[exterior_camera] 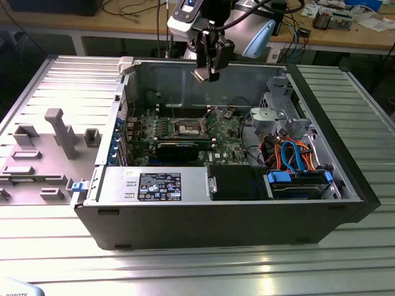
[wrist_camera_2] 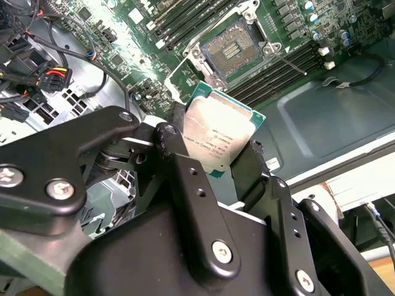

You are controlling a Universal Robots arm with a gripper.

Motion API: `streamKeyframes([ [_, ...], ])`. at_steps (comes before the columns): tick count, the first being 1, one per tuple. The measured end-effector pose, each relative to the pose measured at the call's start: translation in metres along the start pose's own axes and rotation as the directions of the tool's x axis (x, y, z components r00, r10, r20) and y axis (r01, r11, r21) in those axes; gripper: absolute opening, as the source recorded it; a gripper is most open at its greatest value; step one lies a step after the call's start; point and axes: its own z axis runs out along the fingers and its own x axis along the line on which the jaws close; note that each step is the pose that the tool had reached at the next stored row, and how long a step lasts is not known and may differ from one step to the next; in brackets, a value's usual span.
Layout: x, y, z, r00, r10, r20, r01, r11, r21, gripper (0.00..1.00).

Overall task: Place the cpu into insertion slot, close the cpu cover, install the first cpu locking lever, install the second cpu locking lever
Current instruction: 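Place the cpu into insertion slot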

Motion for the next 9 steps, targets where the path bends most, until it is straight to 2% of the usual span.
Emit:
streamKeyframes([
  [9, 0.0006, -0.0015, -0.0001, 0.9994, 0.034, 0.0031, -0.034, 0.9994, -0.0008, 0.54],
])
